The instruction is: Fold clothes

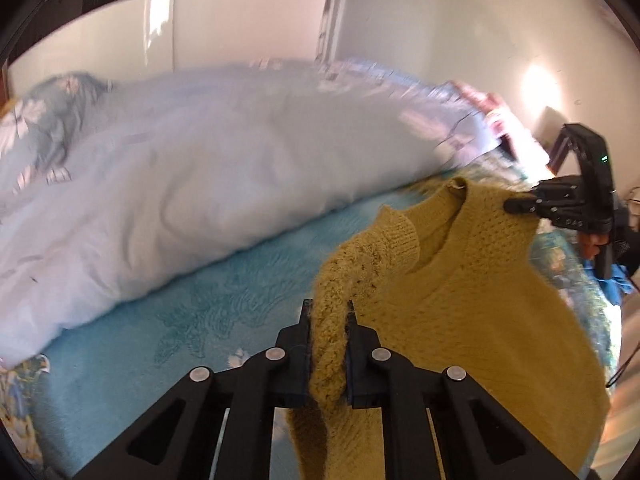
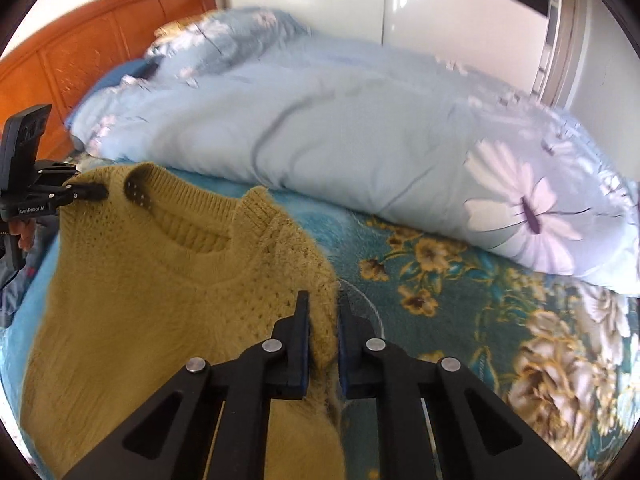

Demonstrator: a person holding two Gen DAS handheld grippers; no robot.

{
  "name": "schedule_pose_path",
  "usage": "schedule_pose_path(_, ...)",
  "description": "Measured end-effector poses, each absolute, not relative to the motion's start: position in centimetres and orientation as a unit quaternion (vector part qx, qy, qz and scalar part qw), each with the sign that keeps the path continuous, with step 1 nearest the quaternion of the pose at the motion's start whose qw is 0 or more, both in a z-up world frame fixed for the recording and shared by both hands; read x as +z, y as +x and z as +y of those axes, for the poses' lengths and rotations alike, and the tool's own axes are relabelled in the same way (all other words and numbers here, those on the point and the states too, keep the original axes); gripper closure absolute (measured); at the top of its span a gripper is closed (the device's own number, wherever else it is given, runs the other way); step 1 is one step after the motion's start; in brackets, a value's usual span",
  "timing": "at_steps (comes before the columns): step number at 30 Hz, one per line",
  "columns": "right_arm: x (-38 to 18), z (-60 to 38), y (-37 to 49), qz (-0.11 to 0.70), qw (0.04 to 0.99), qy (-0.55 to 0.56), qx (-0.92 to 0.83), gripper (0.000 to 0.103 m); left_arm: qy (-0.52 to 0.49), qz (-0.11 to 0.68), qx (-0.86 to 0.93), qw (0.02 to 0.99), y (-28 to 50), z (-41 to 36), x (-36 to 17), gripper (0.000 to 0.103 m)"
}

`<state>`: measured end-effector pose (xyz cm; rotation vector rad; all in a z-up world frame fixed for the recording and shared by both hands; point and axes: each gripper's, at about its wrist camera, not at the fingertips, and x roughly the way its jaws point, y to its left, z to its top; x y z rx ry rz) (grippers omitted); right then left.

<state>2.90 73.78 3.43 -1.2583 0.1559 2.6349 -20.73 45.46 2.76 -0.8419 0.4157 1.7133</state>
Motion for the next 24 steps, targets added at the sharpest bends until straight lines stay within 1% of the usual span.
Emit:
schedule_pose_path(5, 7.6, 70.0, 8.0, 0.039, 0.109, -0.371, 0.921, 0.092, -0.300, 0.185, 0.733, 0.582, -14.8, 41.3, 7.4, 0.091)
schedule_pose_path(11, 9.7, 64.2, 14.9, 0.005, 0.104, -0.332, 0.937, 0.092, -0.259, 0.174, 0.745, 0.590, -8.1, 35.6, 9.5, 0.091)
schedule_pose_path(14, 8.9, 61.5, 18.5, 0.001, 0.102, -0.326, 0.940, 0.092, -0.246, 0.166, 0.751, 0.589, -4.4, 32.2, 8.8, 0.091)
schedule_pose_path(17, 6.5, 59.2, 21.9, 0.016, 0.100, -0.331, 0.938, 0.092, -0.255, 0.147, 0.753, 0.589, -1.3, 29.5, 6.5, 0.089)
schedule_pose_path(22, 1.6, 55.9, 26.1, 0.058, 0.099, -0.362, 0.925, 0.092, -0.301, 0.114, 0.757, 0.569, 2.7, 25.8, 1.8, 0.088)
schedule_pose_path(24, 0.2, 54.2, 27.7, 0.051, 0.100, -0.376, 0.920, 0.092, -0.313, 0.108, 0.757, 0.563, 4.1, 24.6, 0.6, 0.088)
